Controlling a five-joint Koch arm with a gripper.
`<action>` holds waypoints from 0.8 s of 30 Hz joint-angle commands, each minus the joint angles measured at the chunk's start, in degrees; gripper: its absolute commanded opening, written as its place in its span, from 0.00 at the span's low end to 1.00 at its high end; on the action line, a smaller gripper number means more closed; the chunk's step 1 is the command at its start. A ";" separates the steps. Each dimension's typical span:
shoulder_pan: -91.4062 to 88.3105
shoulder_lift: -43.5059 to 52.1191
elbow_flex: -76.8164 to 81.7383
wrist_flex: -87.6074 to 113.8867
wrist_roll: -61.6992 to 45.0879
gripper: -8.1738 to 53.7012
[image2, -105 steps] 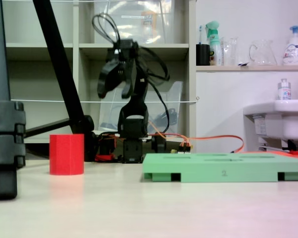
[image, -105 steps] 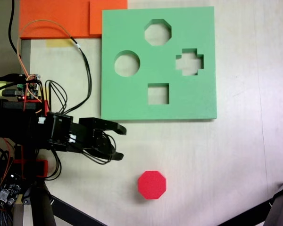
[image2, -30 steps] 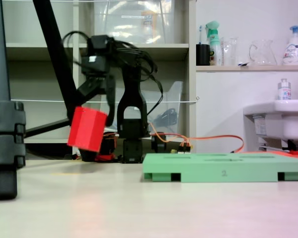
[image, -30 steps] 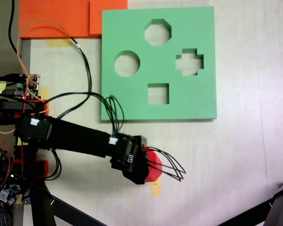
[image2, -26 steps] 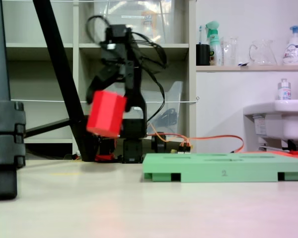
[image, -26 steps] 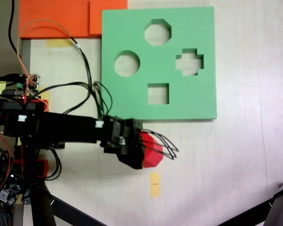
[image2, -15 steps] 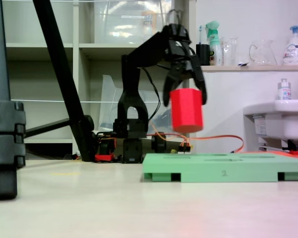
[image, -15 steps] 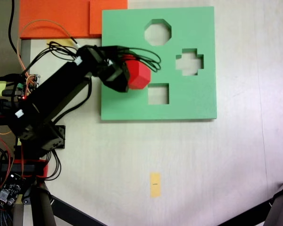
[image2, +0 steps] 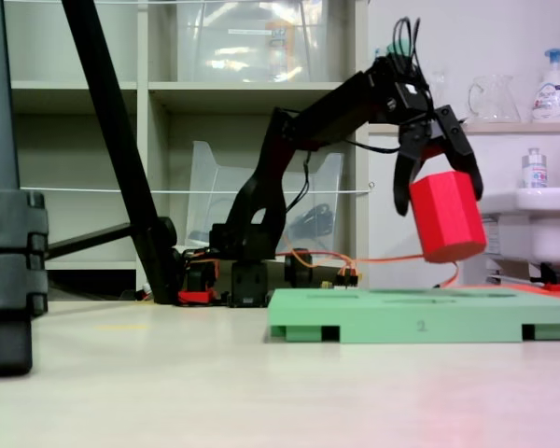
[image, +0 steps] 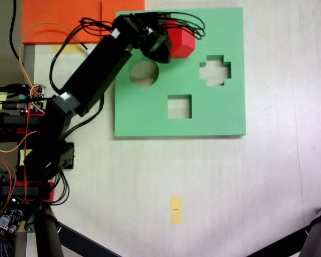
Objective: Put the octagonal pillar block into the corresponding hole
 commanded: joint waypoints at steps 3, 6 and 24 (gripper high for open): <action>-2.99 -0.88 -5.10 -2.99 1.32 0.39; -3.87 -2.55 -5.10 -2.99 1.41 0.39; -4.22 -9.49 -9.84 -4.75 -1.23 0.40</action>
